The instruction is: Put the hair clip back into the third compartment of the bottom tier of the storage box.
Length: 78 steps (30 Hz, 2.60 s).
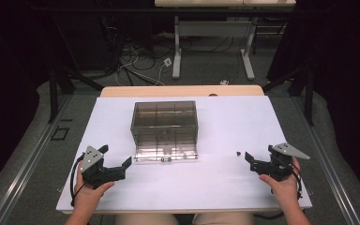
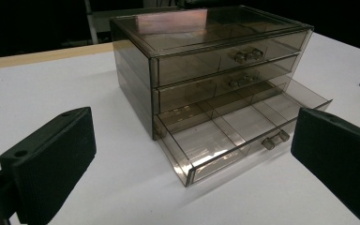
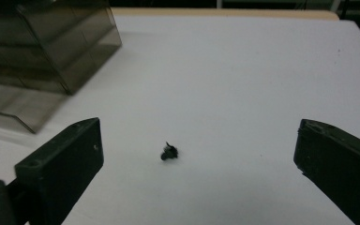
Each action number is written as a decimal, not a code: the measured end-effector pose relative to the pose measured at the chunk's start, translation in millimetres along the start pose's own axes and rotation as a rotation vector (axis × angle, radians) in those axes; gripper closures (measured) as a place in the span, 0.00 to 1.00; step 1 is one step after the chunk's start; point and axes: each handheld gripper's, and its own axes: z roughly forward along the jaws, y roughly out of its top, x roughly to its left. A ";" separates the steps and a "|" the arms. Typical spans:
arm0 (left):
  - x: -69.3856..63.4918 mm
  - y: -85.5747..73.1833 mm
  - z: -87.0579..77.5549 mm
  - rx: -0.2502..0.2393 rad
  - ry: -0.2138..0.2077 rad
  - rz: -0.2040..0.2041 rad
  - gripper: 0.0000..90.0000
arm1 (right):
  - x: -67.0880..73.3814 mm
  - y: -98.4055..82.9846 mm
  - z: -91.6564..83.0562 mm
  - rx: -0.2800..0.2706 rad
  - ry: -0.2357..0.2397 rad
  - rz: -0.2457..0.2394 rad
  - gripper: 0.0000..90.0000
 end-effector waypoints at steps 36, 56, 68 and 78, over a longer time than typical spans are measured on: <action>-11.3 -0.9 5.1 0.022 -0.007 0.040 0.00 | 17.3 19.7 48.4 0.197 -0.030 -0.048 0.33; -10.4 -2.2 5.7 0.040 -0.003 0.040 0.02 | 17.7 21.0 66.6 0.242 -0.079 0.021 0.52; -8.7 -3.9 4.2 0.050 0.006 0.033 0.04 | 16.2 13.1 75.8 0.302 -0.040 0.099 0.64; -7.6 -4.8 2.4 0.056 0.012 0.032 0.04 | 16.5 8.7 82.0 0.358 -0.057 0.127 0.74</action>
